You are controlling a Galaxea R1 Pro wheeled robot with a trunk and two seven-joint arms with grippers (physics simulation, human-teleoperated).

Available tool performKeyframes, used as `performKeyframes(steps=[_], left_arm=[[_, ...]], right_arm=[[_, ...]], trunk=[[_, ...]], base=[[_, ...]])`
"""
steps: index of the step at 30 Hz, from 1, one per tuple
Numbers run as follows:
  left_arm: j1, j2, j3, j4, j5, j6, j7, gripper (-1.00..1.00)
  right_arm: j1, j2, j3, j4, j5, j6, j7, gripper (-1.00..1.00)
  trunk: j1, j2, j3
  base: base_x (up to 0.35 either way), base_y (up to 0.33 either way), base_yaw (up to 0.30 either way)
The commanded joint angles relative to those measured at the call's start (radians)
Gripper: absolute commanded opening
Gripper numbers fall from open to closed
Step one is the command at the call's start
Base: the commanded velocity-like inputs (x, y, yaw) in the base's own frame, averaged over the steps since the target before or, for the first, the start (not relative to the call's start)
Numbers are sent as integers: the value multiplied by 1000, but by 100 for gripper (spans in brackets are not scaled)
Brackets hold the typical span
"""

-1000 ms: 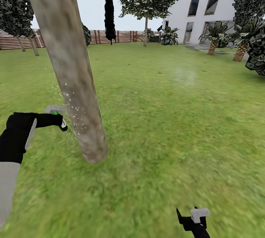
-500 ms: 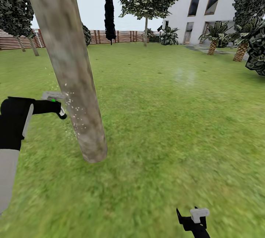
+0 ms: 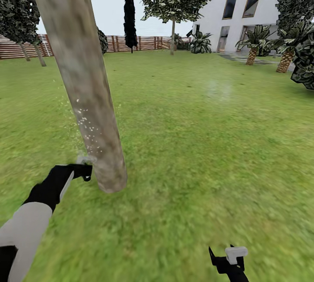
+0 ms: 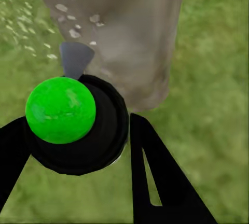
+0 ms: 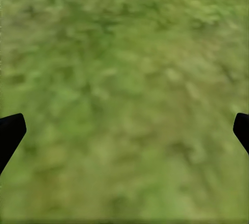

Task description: In the garden, pick up the pesticide atomizer on the floor and spray pesticide onto both trees until each tree trunk is fully covered.

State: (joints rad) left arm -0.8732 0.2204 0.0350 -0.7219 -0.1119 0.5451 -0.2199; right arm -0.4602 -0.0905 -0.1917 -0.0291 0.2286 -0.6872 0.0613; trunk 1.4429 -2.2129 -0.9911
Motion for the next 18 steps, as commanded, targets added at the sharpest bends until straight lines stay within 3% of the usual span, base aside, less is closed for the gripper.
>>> performKeyframes(steps=[1, 3, 5, 7, 10, 12, 18], left_arm=[[1, -1, 1, 41, 2, -18, 0, -100], [2, -2, 4, 148, 4, -139, 9, -100], [2, -11, 5, 189, 8, -172, 30, -100], [2, -41, 5, 236, 53, -202, 66, -100], [2, -83, 5, 286, 96, -311, 130, -100], [4, -113, 5, 330, 124, -334, 169, -100], [51, -122, 4, 334, 163, -335, 171, -100]], right_arm=[[0, 0, 0, 0, 0, 0, 0, 100], [0, 0, 0, 0, 0, 0, 0, 100], [0, 0, 0, 0, 0, 0, 0, 100], [0, 0, 0, 0, 0, 0, 0, 100], [0, 0, 0, 0, 0, 0, 0, 100], [0, 0, 0, 0, 0, 1, 0, 100], [0, 0, 0, 0, 0, 3, 2, 100]], trunk=[[0, 0, 0], [0, 0, 0], [0, 0, 0], [0, 0, 0], [0, 0, 0], [0, 0, 0], [0, 0, 0]], base=[[0, 0, 0], [0, 0, 0], [0, 0, 0], [0, 0, 0], [0, 0, 0], [0, 0, 0], [0, 0, 0]])
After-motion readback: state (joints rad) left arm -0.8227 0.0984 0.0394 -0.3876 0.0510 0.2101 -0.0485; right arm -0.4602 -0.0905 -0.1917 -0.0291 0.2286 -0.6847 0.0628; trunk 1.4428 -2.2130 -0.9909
